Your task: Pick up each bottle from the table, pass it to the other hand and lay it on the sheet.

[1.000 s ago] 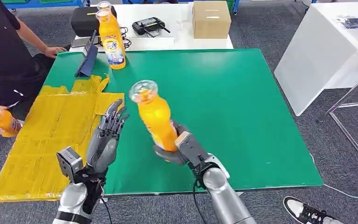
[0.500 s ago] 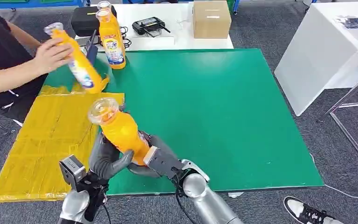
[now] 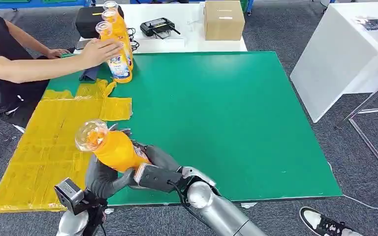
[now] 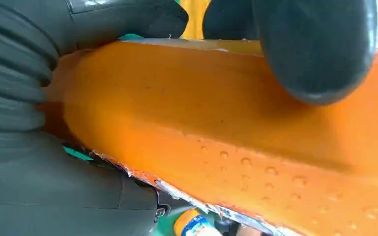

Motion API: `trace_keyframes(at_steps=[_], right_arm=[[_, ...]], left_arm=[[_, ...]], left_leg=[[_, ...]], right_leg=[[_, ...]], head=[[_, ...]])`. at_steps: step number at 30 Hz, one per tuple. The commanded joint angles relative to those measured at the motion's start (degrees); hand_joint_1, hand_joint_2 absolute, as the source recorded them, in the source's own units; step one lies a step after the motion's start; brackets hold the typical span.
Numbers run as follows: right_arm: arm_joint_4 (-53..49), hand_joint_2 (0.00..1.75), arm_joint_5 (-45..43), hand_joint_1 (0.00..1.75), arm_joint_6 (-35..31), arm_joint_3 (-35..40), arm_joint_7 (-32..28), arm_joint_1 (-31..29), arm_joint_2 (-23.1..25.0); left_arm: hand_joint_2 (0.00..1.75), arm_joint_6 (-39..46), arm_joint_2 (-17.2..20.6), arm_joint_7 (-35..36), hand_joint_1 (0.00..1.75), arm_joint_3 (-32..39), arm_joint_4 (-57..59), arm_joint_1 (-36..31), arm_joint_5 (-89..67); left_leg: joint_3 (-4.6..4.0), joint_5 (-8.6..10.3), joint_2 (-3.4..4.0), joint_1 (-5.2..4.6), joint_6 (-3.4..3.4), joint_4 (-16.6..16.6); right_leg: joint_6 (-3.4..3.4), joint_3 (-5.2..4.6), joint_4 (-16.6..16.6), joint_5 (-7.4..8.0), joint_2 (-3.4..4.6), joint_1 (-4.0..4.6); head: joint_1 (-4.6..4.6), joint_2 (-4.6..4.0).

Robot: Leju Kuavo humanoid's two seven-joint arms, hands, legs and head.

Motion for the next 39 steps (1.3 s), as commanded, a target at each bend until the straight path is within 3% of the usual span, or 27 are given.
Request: trace_keyframes(at_steps=[1,6,9,10,11,13,14,19,21,24,28,33,36,37,38,39], right_arm=[[0.7,1.75,0.5,1.75,-2.4,6.4,-0.6,-4.0,-2.5],[1.2,1.75,0.7,1.75,-2.5,5.9,-1.2,-4.1,-3.2],[1.4,1.75,1.8,1.75,-7.0,2.1,0.1,-4.2,-5.7],[0.7,1.75,2.6,0.05,-7.8,0.8,-0.2,-4.2,-6.8],[0.5,1.75,2.8,0.0,-7.1,-0.7,0.6,-4.3,-7.9],[0.2,1.75,2.9,0.0,-7.2,-4.8,1.7,-5.4,-10.0],[-0.8,1.75,1.6,0.0,-6.1,-7.3,1.4,-6.6,-11.8],[-9.4,1.75,-1.4,0.0,-1.7,-14.0,1.9,-8.5,-16.3],[-11.5,1.75,-1.7,0.0,-1.3,-14.6,2.0,-8.6,-16.8],[-15.0,1.75,-2.2,0.0,-1.1,-13.8,2.5,-9.5,-18.9],[-13.0,1.75,-3.9,0.0,-0.3,-13.2,3.0,-10.8,-18.7],[-12.0,1.75,-4.0,0.0,-0.4,-12.9,2.8,-10.8,-18.5],[-11.4,1.75,-4.1,0.0,-0.5,-12.3,2.6,-10.8,-18.3],[-10.9,1.75,-3.8,0.0,-0.5,-11.7,2.3,-11.2,-18.2],[-10.7,1.75,-3.6,0.0,-0.5,-11.5,2.2,-11.3,-18.1],[-10.3,1.75,-3.5,0.0,-0.6,-11.2,2.0,-11.6,-17.7]], left_arm=[[1.75,-0.3,0.7,0.2,1.75,-1.4,2.1,0.7,-1.4],[1.75,-0.5,0.5,0.2,1.75,-1.2,2.0,0.6,-1.5],[1.75,3.8,0.2,-0.8,1.75,-1.2,0.9,1.4,-6.8],[1.75,4.7,0.1,-1.1,1.75,-1.0,0.5,1.9,-7.9],[1.75,6.3,0.1,-1.5,1.75,-0.8,0.1,2.1,-9.5],[1.75,14.3,0.4,-2.9,1.75,1.0,-0.4,2.3,-18.0],[1.75,23.5,1.1,-3.8,1.75,1.9,0.4,1.5,-28.7],[1.75,37.2,4.0,-0.8,1.75,8.4,10.9,-2.5,-42.8],[1.75,43.2,5.0,2.2,1.75,10.1,14.9,-3.6,-51.0],[1.75,51.1,9.3,11.6,1.75,11.9,25.9,-7.7,-66.9],[1.75,52.8,12.1,16.4,1.75,10.3,36.7,-12.9,-75.9],[1.75,53.2,11.9,17.2,1.75,9.8,38.4,-13.9,-76.6],[1.75,49.1,12.9,20.3,1.75,7.1,42.2,-16.2,-81.5],[1.75,49.1,17.0,26.8,1.75,-0.6,46.0,-18.4,-81.8],[1.75,48.4,18.0,29.3,1.75,-3.7,48.0,-19.6,-81.8],[1.75,50.8,18.6,32.1,0.0,-7.5,52.3,-22.1,-81.8]], left_leg=[[0.08,-0.01,-0.05,-0.04,0.05,-0.1],[0.06,0.01,-0.09,-0.04,0.05,-0.1],[0.14,0.01,-0.14,-0.05,0.08,-0.1],[0.09,0.01,-0.15,-0.04,0.08,-0.1],[0.15,0.02,-0.24,-0.06,0.1,-0.1],[0.15,0.02,-0.3,-0.04,0.12,-0.1],[0.2,0.03,-0.34,-0.07,0.16,-0.2],[0.08,0.08,-0.37,-0.14,0.1,-0.1],[0.13,0.1,-0.32,-0.21,0.06,-0.1],[0.21,0.1,-0.3,-0.2,0.05,-0.2],[0.26,0.1,-0.29,-0.19,0.05,-0.2],[0.18,0.05,-0.16,-0.11,0.05,-0.1],[0.25,0.06,-0.24,-0.13,0.1,-0.1],[0.2,0.05,-0.19,-0.13,0.07,-0.1],[0.26,0.09,-0.35,-0.14,0.09,-0.1],[0.19,0.09,-0.3,-0.15,0.04,-0.1]], right_leg=[[0.02,0.05,0.0,-0.02,0.1,-0.04],[0.02,0.05,0.0,-0.01,0.06,-0.05],[0.04,0.12,-0.1,0.0,0.11,-0.06],[0.04,0.1,-0.1,0.0,0.04,-0.05],[0.05,0.16,-0.1,-0.02,0.01,-0.06],[0.07,0.18,-0.1,-0.01,-0.02,-0.04],[0.09,0.22,-0.2,0.0,-0.01,-0.07],[0.05,0.09,-0.1,0.01,-0.13,-0.1],[0.03,0.08,-0.1,0.03,-0.08,-0.15],[0.01,0.11,-0.1,0.0,-0.1,-0.19],[0.02,0.13,-0.1,0.01,-0.08,-0.17],[0.03,0.06,0.0,0.0,-0.02,-0.09],[0.06,0.14,0.0,-0.02,0.0,-0.11],[0.05,0.09,0.0,-0.02,-0.01,-0.1],[0.05,0.18,0.0,-0.03,-0.08,-0.12],[0.02,0.11,0.0,-0.03,-0.12,-0.1]], head=[[0.0,0.0],[-0.02,0.0],[0.0,0.0],[-0.02,0.0],[0.0,0.0],[-0.02,0.0],[-0.04,0.0],[0.02,0.0],[-0.02,0.0],[-0.02,0.0],[0.0,0.0],[-0.02,0.0],[0.0,0.0],[0.0,0.0],[0.0,0.0],[0.02,0.0]])
